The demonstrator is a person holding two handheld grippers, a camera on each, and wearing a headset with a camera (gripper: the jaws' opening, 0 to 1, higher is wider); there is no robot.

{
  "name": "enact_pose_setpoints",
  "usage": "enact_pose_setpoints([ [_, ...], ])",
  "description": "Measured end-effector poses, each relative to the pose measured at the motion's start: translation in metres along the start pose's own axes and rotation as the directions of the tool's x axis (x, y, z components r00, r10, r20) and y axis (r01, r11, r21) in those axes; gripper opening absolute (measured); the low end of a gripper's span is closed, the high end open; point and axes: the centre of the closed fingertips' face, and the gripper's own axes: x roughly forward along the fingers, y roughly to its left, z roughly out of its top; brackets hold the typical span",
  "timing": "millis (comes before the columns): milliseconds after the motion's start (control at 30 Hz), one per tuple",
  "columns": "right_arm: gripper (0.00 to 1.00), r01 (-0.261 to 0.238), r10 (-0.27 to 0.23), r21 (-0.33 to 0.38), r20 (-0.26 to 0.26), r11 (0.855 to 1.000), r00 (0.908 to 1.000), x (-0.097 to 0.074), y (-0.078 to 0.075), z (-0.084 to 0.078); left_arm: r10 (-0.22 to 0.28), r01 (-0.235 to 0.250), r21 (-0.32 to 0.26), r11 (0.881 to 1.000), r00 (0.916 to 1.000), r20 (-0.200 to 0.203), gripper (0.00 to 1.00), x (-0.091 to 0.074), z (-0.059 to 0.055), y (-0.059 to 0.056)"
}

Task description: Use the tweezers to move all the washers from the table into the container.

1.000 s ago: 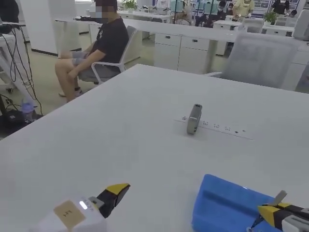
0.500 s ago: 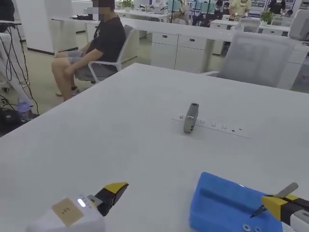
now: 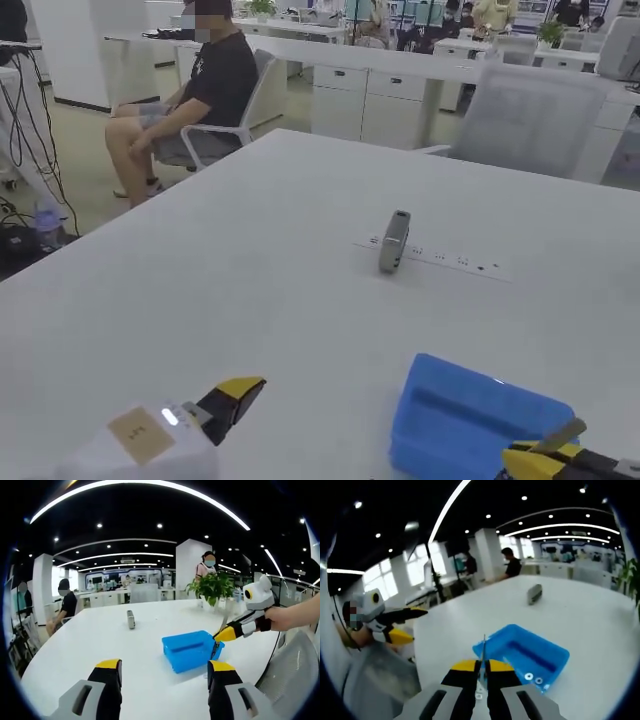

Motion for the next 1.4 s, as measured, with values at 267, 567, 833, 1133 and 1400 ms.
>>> enact_pose_setpoints([
  [267,0.03,-0.008,0.007,-0.006,-0.078,1.000,0.9969,0.009,-0.004,-0.033,-0.005,0.005,0.002,1.000,1.0000,-0.005,0.68,0.000,-0.001,-0.001],
  [567,0.03,-0.002,-0.004,-0.048,-0.110,0.999,0.9940,0.012,-0.004,-0.039,-0.003,0.003,0.003,1.000,1.0000,-0.008,0.68,0.000,-0.002,0.000],
  [833,0.03,-0.006,-0.018,-0.183,-0.132,0.983,0.9911,0.014,0.001,-0.040,-0.003,0.003,0.009,1.000,0.9999,-0.013,0.67,0.001,-0.002,0.000],
  [1133,0.02,-0.004,-0.020,-0.192,-0.122,0.981,0.9924,0.016,0.008,-0.031,-0.004,0.004,0.013,1.000,0.9999,-0.017,0.66,0.001,-0.003,0.000],
  [1400,0.02,-0.003,-0.016,-0.215,-0.086,0.977,0.9962,0.005,0.007,-0.010,-0.003,0.003,0.012,1.000,0.9999,-0.015,0.66,0.000,-0.003,0.000],
])
